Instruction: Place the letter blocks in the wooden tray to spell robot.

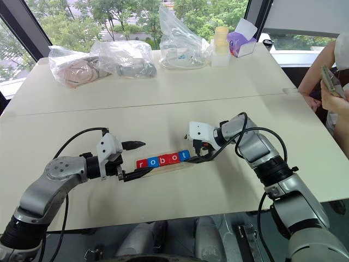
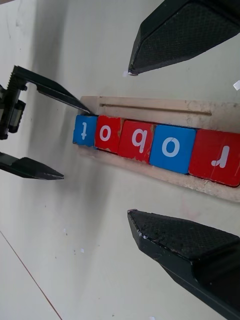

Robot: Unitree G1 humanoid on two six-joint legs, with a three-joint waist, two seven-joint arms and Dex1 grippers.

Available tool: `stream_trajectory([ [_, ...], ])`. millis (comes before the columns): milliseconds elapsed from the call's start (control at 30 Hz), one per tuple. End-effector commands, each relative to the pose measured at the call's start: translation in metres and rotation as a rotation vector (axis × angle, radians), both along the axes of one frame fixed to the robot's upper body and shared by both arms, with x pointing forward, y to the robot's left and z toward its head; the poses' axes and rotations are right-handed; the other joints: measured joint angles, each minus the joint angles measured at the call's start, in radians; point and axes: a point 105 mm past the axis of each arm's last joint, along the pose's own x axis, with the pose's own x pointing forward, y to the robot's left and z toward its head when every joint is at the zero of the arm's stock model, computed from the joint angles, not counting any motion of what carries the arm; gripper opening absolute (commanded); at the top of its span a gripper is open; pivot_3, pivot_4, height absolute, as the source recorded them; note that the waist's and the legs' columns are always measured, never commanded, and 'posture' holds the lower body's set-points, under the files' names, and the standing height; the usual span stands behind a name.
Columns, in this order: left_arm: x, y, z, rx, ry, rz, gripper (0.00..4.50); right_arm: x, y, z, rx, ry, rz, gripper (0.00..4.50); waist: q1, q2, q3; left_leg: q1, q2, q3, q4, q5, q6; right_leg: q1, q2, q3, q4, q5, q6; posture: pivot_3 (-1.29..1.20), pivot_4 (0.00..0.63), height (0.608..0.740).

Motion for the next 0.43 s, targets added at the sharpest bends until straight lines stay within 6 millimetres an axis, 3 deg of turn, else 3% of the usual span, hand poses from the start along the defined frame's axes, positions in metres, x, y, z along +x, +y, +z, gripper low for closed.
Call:
stream_trajectory([
  [33, -0.005, 0.002, 0.008, 0.002, -0.009, -0.012, 4.50, -0.013, -0.007, 0.030, 0.058, -0.030, 0.008, 4.44, 0.003, 0.000, 0.000, 0.000, 0.000, 0.000, 0.000, 0.000, 0.000, 0.000, 0.000, 0.000, 0.000, 0.000, 0.000, 0.00, 0.150, 0.740],
  [267, -0.008, 0.017, 0.012, 0.009, 0.010, 0.029, 4.50, -0.043, -0.038, 0.046, 0.088, 0.007, -0.097, 4.44, 0.007, 0.000, 0.000, -0.001, 0.000, 0.000, 0.000, 0.000, 0.000, 0.000, -0.001, 0.000, -0.001, 0.000, 0.000, 0.00, 0.150, 0.740],
  [433, -0.008, 0.025, 0.017, -0.006, 0.018, 0.052, 4.50, -0.054, -0.041, 0.043, 0.094, 0.027, -0.134, 4.44, 0.002, 0.000, 0.000, -0.001, 0.001, 0.001, 0.000, 0.000, 0.001, 0.000, -0.001, 0.000, -0.001, -0.001, -0.001, 0.00, 0.150, 0.740],
])
